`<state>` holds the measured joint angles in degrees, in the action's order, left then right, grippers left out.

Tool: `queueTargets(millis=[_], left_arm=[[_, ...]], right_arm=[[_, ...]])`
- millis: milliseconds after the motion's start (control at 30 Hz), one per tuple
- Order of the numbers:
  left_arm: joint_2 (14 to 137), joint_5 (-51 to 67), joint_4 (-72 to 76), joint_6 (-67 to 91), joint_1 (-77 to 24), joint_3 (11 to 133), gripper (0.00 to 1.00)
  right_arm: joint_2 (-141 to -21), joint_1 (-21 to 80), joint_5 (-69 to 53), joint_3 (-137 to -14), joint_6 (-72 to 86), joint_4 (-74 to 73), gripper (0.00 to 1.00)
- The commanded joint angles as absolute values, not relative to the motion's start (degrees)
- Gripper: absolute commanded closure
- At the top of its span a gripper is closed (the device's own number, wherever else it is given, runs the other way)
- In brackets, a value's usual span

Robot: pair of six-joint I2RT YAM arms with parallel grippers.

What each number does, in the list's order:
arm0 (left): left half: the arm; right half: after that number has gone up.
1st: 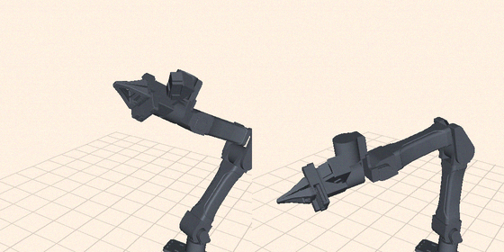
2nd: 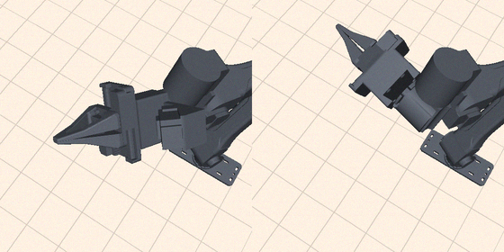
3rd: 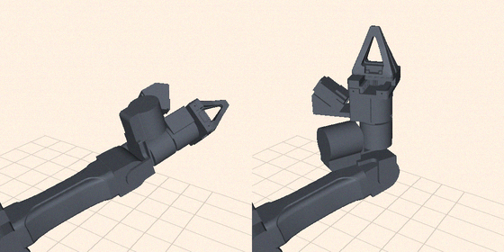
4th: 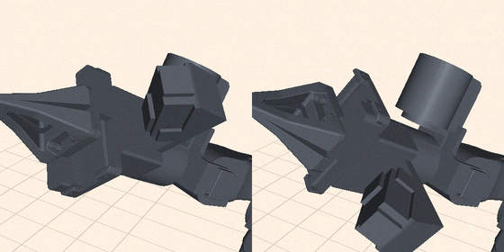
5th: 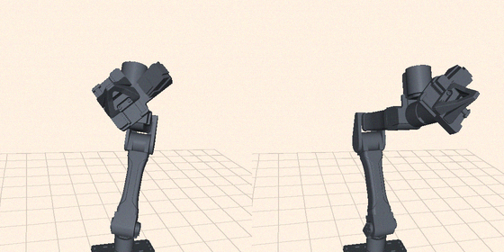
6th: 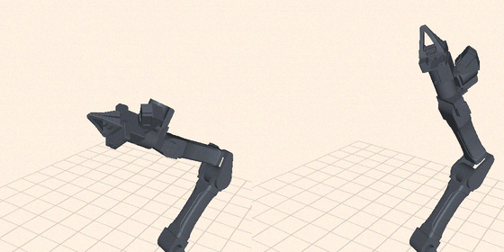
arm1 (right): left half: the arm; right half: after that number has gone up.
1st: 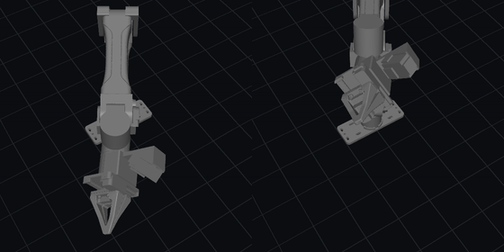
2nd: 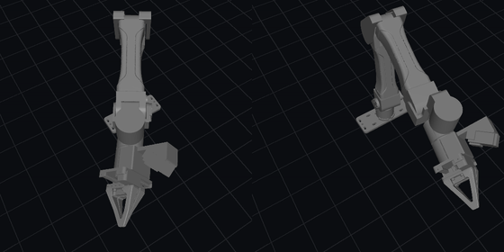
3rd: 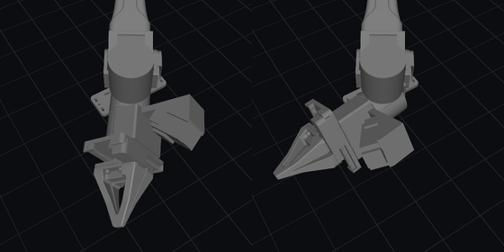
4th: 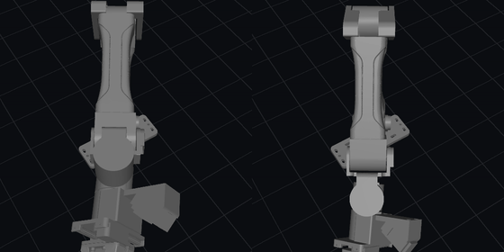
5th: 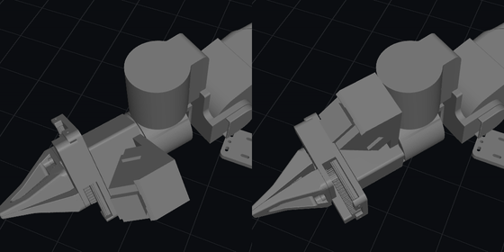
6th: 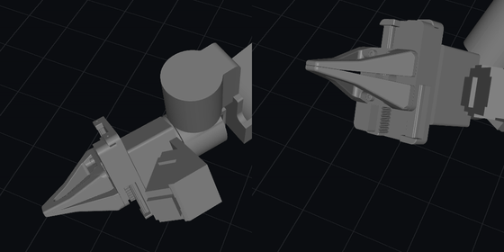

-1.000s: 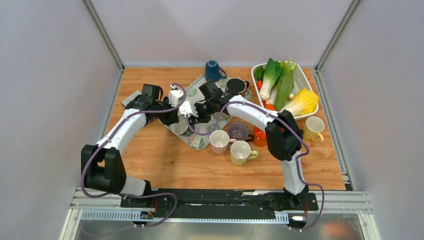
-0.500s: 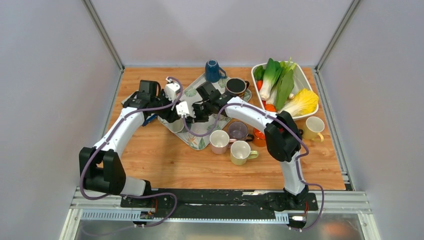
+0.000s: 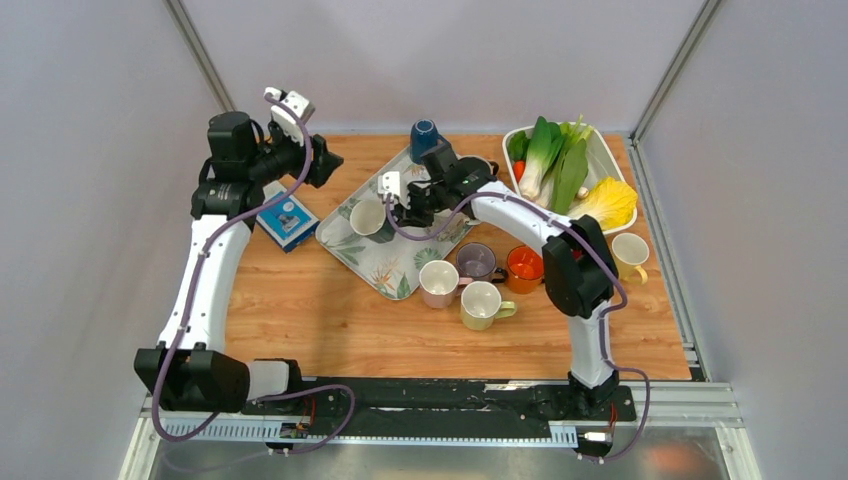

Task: Turn the mug right side up
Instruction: Place the cup at the center of the board.

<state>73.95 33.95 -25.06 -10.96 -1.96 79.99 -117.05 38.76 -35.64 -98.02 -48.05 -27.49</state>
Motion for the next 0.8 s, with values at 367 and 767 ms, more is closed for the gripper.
queueTargets(millis=[367,767], left_arm=[[71.09,43.33,-12.23,-2.15,-1.49,71.93,0.29],[73.42,40.49,-7.89,2.87,-1.49,68.69,0.3]], right_arm=[[-90.21,28.97,-44.67,-83.87,-38.58,-20.67,1.0],[-59.37,20.19,-39.38,-63.04,-39.27,-33.52,1.0]])
